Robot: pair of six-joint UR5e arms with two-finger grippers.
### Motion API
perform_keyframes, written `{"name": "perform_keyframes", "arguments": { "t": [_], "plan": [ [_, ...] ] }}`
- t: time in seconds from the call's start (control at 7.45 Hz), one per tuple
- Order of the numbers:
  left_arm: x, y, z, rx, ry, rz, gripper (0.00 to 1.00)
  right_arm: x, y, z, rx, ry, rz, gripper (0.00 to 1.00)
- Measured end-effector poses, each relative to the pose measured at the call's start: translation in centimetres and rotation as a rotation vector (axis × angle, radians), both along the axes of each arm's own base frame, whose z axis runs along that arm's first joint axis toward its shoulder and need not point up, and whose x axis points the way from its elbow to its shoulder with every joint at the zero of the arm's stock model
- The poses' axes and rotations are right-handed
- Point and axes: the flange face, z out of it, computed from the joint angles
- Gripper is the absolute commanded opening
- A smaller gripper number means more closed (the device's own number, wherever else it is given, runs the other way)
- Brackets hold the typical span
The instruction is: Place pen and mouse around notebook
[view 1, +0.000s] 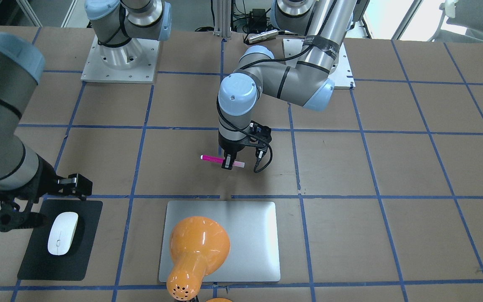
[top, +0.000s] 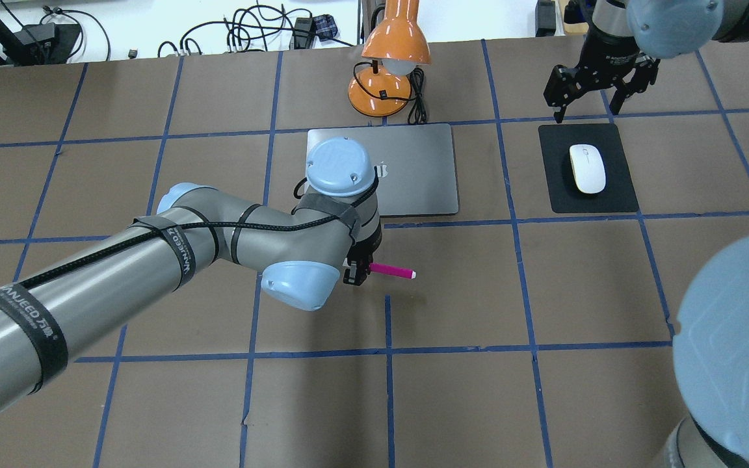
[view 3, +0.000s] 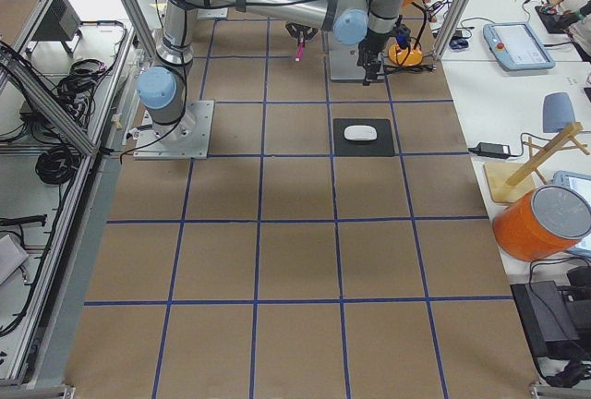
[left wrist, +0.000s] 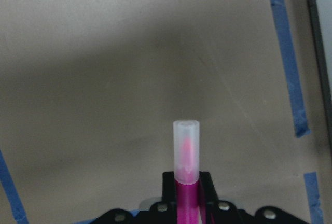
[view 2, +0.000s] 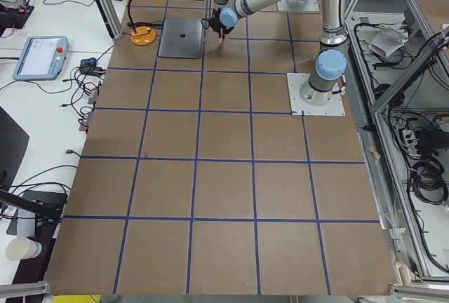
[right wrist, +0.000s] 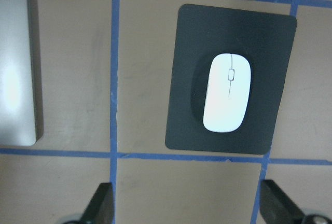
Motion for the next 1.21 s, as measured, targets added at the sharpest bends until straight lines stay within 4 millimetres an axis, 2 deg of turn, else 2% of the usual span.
{"name": "perform_keyframes", "arguments": {
  "t": [0.13, 0.27, 0.4, 0.54, 0.67, 0.94, 1.21],
  "plan": [
    [-0.2, -0.2, -0.3, -0.012, 0.009, 0.001, 0.00, 1.3, 2.3, 3.0, 0.000, -0.006, -0.012, 1.00],
    [-0.4, -0.3, -0.7, -0.016, 0.012, 0.002, 0.00, 3.5, 5.2, 6.3, -0.001, -0.013, -0.021, 1.00],
    [-0.4, -0.5, -0.9, -0.017, 0.011, 0.000, 0.00, 5.7, 7.7, 8.7, -0.010, -0.015, -0.014, 1.00],
    [-0.5, -0.7, -1.1, -0.018, 0.008, -0.005, 0.00, 7.3, 9.2, 9.5, -0.010, -0.019, 0.000, 1.00],
    [-0.6, -0.9, -1.2, -0.020, 0.009, -0.004, 0.26, 8.7, 10.0, 9.4, -0.004, -0.022, 0.020, 1.00],
    [-0.8, -1.4, -1.4, -0.020, 0.009, -0.009, 1.00, 9.4, 10.4, 8.8, 0.003, -0.022, 0.036, 1.00],
    [-0.8, -1.4, -1.6, -0.018, 0.005, -0.033, 1.00, 8.6, 10.2, 8.9, -0.001, -0.021, 0.016, 1.00]
  ]
}}
